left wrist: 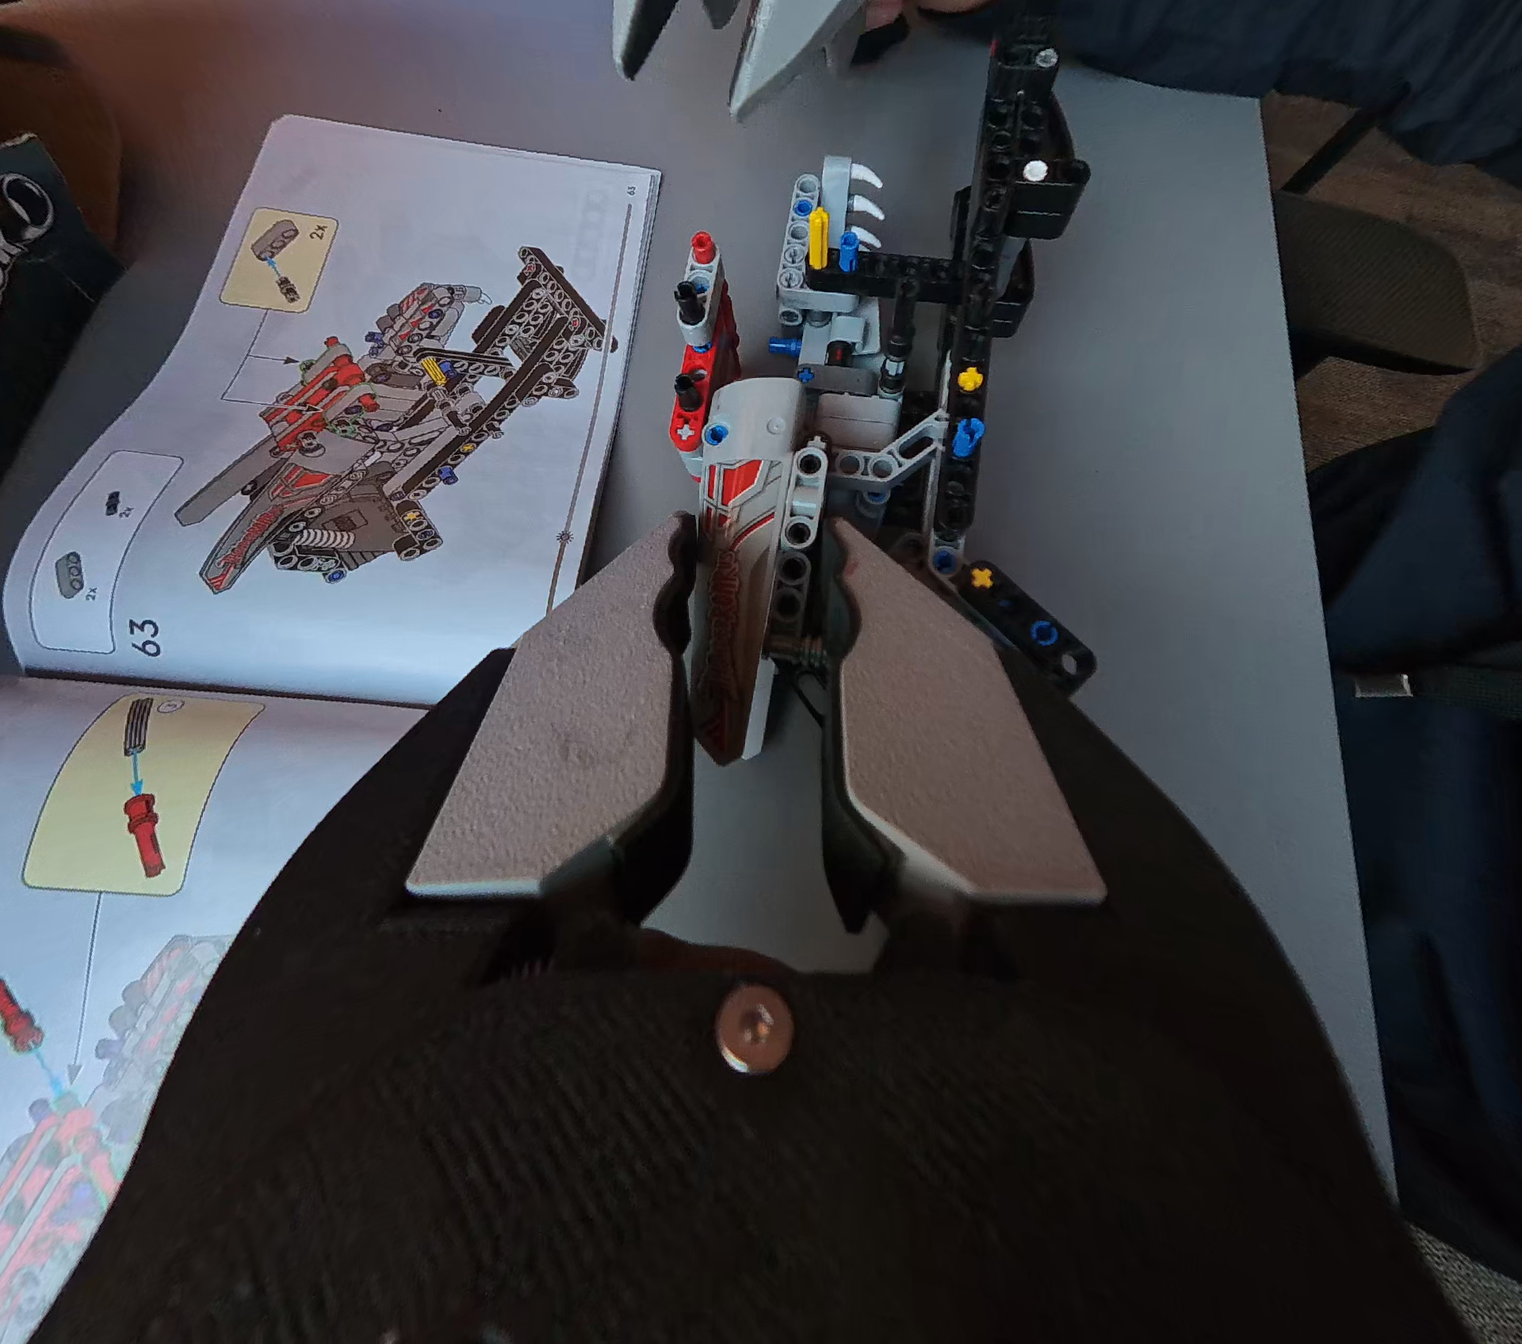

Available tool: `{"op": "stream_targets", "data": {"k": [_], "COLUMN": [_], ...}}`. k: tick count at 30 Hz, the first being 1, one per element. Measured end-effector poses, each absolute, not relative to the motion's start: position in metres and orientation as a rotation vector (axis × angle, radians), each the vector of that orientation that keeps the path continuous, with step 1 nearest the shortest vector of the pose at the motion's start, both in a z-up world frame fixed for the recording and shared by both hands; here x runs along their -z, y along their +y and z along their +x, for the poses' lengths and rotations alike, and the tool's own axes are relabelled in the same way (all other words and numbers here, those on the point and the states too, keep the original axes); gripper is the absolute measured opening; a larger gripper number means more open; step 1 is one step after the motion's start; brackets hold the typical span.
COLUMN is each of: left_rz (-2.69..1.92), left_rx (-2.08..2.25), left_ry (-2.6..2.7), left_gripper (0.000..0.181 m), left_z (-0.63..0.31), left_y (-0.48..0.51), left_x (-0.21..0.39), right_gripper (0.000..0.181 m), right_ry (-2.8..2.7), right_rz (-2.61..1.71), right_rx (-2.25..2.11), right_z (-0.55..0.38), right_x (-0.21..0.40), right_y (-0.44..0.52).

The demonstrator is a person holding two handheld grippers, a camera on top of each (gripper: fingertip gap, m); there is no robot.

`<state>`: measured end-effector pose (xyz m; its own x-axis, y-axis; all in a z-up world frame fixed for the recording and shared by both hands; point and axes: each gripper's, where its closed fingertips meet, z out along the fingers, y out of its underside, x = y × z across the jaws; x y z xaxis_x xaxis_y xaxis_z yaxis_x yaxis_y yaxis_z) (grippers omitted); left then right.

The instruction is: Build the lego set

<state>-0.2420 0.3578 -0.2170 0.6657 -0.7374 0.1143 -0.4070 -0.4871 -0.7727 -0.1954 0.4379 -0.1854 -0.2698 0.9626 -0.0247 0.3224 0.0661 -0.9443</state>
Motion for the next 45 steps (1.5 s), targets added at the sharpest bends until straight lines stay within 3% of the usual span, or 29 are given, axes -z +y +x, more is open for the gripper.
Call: {"op": "stream_targets", "data": {"k": [45], "left_rz": [-2.107], "left_rx": [0.595], "left_ry": [0.861], "left_gripper": [0.026], "left_z": [-0.237], "left_y": [0.354], "left_x": [0.218], "right_gripper": [0.022], "right_ry": [-1.599], "right_rz": [-1.312], "right_rx": [-1.325], "right_z": [-0.195], "right_x": [0.172], "right_y": [0.430]}}
